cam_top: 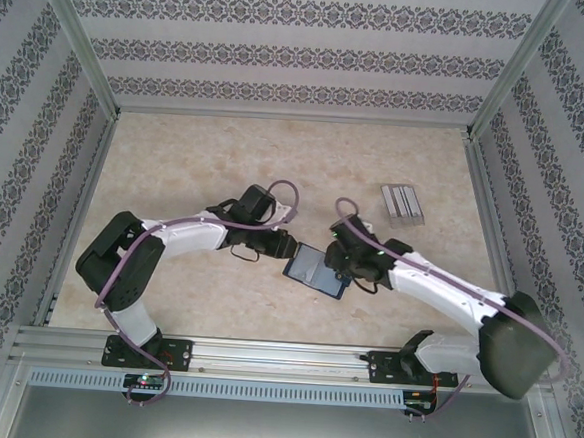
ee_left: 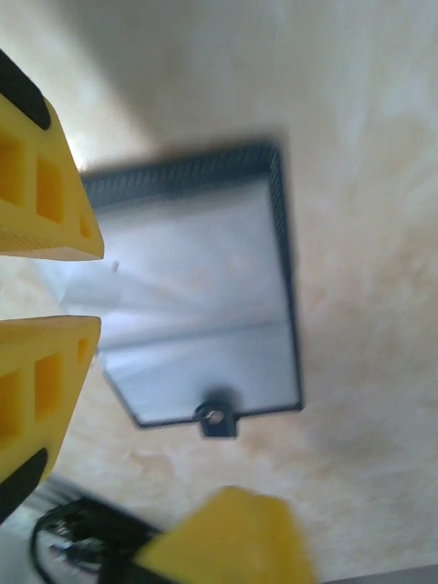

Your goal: Put the credit cards into the card holder

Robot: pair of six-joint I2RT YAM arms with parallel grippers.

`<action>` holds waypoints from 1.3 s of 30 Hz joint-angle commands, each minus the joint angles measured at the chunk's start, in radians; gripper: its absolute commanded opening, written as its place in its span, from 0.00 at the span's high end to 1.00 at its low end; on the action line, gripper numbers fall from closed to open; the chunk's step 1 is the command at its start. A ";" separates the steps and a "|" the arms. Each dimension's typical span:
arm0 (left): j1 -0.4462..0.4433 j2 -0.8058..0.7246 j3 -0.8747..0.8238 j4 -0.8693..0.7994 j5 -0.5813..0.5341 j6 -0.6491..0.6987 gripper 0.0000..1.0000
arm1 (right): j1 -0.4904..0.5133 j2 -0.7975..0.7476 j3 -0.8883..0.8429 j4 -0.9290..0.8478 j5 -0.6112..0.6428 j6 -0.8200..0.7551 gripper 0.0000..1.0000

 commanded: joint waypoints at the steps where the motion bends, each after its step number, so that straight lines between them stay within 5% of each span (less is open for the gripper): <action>1: -0.050 0.003 0.032 -0.076 0.045 0.038 0.76 | -0.121 -0.071 -0.024 -0.015 -0.082 -0.171 0.57; 6: -0.069 0.024 0.046 -0.107 0.013 0.041 0.70 | -0.345 -0.122 0.042 -0.054 -0.073 -0.379 0.57; 9: -0.070 0.028 0.056 -0.120 -0.008 0.046 0.68 | -0.367 -0.072 0.108 -0.058 0.054 -0.472 0.55; 12: -0.070 0.012 0.074 -0.166 -0.049 0.062 0.63 | -0.412 0.021 0.185 -0.059 0.048 -0.537 0.55; 25: -0.072 -0.015 0.081 -0.213 -0.127 0.078 0.62 | -0.457 0.428 0.502 -0.103 0.188 -0.752 0.54; 39: -0.071 -0.031 0.070 -0.213 -0.209 0.070 0.62 | -0.474 0.522 0.555 -0.144 0.350 -0.772 0.53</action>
